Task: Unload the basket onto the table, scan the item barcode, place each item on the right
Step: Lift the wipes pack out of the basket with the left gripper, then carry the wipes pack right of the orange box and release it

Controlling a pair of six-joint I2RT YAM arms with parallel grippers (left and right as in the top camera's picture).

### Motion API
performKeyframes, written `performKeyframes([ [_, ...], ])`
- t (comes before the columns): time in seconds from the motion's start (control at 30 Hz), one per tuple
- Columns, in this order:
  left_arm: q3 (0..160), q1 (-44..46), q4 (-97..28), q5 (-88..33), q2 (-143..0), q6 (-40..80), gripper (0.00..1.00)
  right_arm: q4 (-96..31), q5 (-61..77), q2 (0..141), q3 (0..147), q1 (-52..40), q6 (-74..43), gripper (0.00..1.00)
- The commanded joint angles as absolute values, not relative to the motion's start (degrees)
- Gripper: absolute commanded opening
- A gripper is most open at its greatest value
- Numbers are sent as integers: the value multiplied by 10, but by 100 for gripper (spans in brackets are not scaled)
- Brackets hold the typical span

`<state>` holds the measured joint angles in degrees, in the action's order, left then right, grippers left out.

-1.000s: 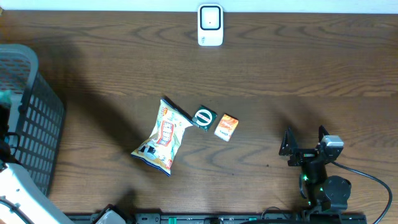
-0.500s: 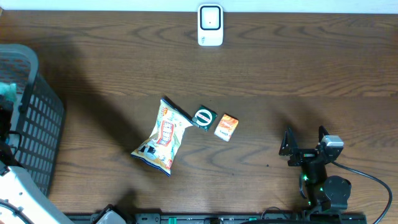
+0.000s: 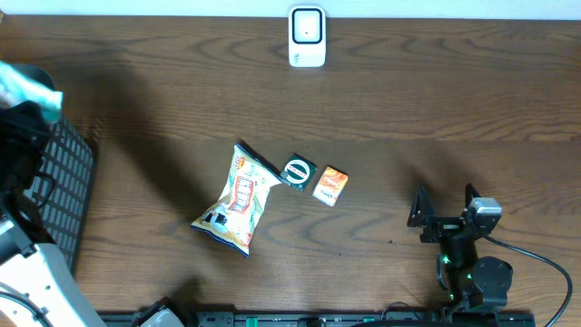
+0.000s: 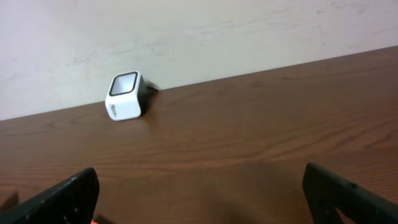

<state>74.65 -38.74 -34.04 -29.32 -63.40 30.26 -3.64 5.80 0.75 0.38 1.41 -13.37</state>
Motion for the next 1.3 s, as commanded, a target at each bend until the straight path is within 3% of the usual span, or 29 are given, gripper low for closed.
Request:
performKeyframes([
  [0.0, 753, -358, -336, -304, -627, 303, 7, -39, 62, 6, 3, 11, -132, 99],
  [0.27, 753, -276, -336, -297, -628, 274, 7, -39, 62, 6, 3, 11, -132, 99],
  [0.57, 753, -165, -347, -209, -628, 251, 7, -39, 62, 6, 3, 11, -132, 99],
  [0.9, 753, 21, -351, -98, -652, 189, 7, -39, 62, 6, 3, 11, -132, 99],
  [1.1, 753, 162, -344, -98, -772, 180, 7, -39, 62, 6, 3, 11, -132, 99],
  [1.27, 753, 327, -235, -100, -931, 180, 7, -39, 62, 6, 3, 11, -132, 99],
])
